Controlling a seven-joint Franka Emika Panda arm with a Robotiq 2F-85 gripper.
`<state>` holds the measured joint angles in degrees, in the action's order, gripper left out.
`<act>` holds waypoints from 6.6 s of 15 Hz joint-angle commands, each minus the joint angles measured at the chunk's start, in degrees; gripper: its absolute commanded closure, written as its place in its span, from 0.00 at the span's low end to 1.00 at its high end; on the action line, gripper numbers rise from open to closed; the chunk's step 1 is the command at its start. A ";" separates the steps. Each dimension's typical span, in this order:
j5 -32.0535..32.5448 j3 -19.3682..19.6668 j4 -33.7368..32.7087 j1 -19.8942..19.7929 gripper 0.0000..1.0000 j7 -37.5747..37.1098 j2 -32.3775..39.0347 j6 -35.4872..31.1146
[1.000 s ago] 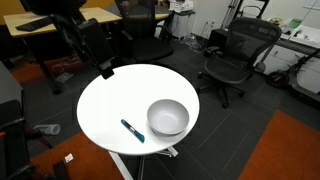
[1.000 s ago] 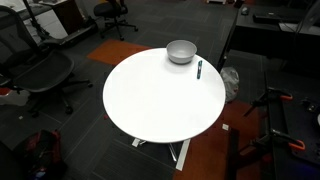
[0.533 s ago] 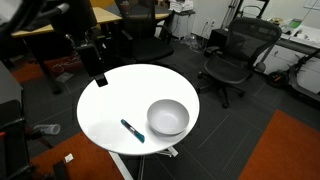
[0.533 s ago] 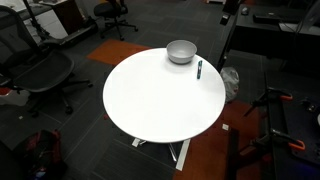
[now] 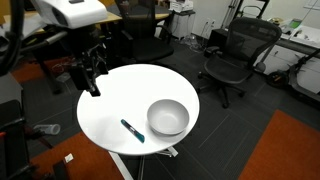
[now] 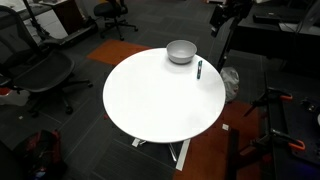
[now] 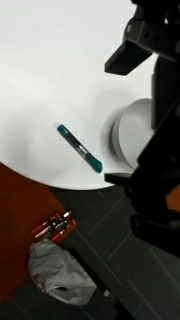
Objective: Pick the marker and put it in the bowl
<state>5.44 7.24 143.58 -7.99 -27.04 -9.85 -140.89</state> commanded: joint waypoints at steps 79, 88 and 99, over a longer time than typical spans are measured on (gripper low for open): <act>6.95 9.93 -14.38 12.73 0.95 -35.32 22.93 0.49; 17.52 9.16 -22.50 8.72 0.95 -42.04 24.93 -1.38; 12.97 9.10 -31.31 5.79 0.95 -38.13 35.61 -9.80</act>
<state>20.76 16.53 115.68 -1.54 -66.81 22.04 -149.04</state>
